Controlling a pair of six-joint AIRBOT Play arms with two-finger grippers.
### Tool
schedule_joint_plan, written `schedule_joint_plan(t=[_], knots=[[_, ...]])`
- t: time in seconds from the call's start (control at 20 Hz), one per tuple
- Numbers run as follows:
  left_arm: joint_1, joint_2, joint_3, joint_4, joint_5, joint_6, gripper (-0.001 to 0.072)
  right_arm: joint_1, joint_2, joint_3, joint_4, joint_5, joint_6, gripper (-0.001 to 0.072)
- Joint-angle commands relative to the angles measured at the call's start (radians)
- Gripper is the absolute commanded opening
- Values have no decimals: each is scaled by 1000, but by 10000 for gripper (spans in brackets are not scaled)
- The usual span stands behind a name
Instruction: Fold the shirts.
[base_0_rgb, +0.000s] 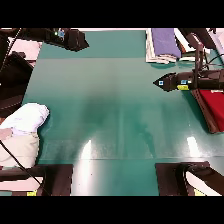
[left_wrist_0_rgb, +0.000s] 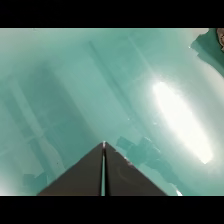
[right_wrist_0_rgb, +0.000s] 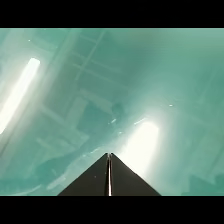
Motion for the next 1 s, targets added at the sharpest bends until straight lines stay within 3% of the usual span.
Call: schedule_joint_plan(t=[0.0,0.6,0.7,0.85,0.95], knots=[[0,1,1,0,0,0,24,4,-2,0,1,-14,0,17],[0,1,1,-4,6,-3,24,4,-1,0,1,-6,0,17],[0,0,1,-5,74,0,23,4,-2,0,1,-6,0,16],[64,45,1,29,-80,3,23,4,-2,0,0,-4,0,17],[134,101,0,174,-237,34,22,4,-2,0,-2,-4,-2,17]])
